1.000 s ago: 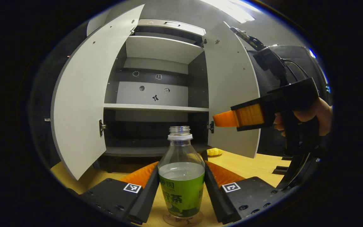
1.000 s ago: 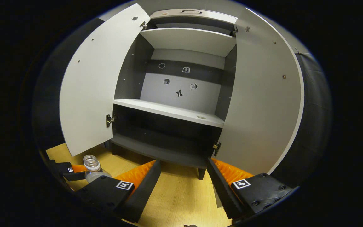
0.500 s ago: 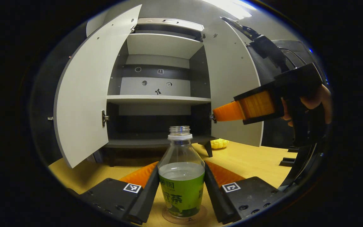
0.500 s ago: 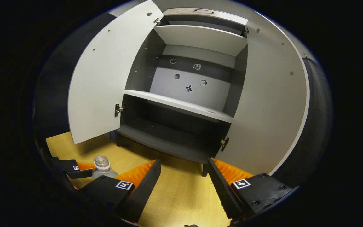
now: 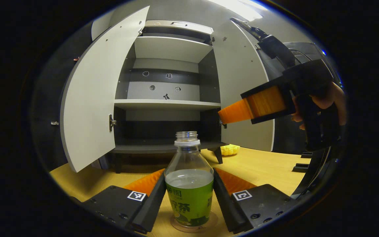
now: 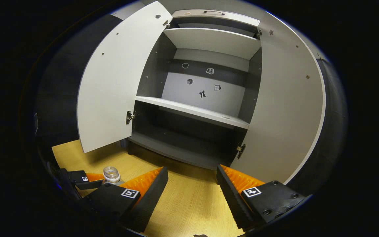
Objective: Grasp the bottle in the cabinet with the left hand and place it on the coaster, then close the right door with the right hand and the left door with the left hand.
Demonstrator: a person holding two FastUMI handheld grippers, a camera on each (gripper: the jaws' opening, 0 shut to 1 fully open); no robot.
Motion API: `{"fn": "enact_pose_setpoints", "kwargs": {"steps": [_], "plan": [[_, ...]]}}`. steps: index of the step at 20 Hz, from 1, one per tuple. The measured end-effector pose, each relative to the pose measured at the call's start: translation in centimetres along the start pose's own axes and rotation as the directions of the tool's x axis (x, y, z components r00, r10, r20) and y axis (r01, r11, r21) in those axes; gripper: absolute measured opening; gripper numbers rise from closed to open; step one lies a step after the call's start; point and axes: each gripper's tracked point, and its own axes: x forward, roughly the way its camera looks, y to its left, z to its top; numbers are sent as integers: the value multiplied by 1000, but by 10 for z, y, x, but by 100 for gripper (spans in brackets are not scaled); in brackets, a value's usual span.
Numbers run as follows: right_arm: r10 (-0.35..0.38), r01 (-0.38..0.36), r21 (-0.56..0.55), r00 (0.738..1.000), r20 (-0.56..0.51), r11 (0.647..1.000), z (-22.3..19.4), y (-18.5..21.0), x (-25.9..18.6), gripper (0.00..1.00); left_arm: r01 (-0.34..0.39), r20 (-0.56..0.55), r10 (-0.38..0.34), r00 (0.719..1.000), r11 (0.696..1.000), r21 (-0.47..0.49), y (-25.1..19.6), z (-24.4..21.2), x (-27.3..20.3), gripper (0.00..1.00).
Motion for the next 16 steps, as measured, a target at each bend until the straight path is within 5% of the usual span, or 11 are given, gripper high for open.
{"fn": "enact_pose_setpoints", "kwargs": {"steps": [10,16], "plan": [[9,-9,-2,1000,-6,1000,5,3,-1,99,1,-3,-1,1000,1000,4,1,8,2,94],[-32,32,-11,999,9,999,35,-23,-17,98,12,48,-13,999,1000,26,0,68,12,94]]}}
